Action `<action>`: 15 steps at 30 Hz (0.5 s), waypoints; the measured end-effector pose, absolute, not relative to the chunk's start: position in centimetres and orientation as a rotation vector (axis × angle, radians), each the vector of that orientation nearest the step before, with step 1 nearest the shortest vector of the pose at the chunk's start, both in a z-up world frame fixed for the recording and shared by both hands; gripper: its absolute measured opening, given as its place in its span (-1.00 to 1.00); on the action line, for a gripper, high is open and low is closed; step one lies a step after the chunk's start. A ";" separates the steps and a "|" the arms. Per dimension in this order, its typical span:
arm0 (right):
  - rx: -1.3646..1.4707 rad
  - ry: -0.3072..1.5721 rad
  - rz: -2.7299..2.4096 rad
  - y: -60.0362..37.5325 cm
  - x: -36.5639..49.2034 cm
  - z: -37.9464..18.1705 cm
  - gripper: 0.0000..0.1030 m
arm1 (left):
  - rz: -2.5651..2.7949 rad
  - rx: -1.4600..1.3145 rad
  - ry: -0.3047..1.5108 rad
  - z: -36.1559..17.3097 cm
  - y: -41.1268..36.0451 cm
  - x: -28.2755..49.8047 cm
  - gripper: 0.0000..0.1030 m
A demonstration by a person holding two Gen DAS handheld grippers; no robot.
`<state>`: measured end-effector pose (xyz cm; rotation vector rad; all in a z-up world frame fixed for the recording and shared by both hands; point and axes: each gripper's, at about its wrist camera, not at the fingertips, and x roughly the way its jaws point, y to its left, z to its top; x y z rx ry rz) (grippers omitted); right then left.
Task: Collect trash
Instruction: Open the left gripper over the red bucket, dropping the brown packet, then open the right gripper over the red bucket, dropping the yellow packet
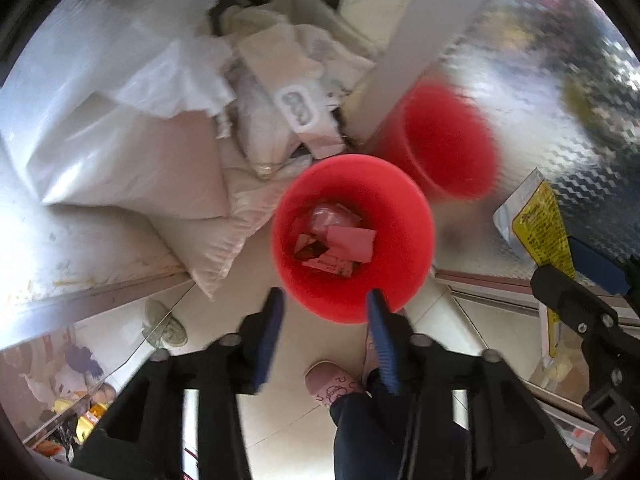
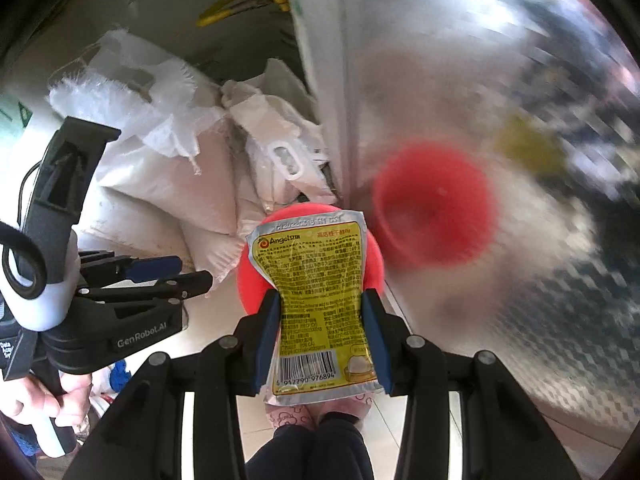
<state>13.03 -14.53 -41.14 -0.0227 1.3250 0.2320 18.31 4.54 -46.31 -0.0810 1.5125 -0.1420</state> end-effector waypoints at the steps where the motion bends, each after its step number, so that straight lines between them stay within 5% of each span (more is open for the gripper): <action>1: -0.030 1.326 0.244 -14.3 13.0 -41.1 -0.24 | -0.128 -0.092 1.515 -46.4 5.1 18.1 0.09; 10: -0.113 1.319 0.325 -11.6 13.3 -41.8 -0.15 | -0.073 -0.123 1.500 -45.8 8.2 16.6 0.49; 15: -0.151 1.336 0.341 -10.7 13.1 -42.4 0.07 | -0.059 -0.132 1.487 -45.3 9.0 16.2 0.52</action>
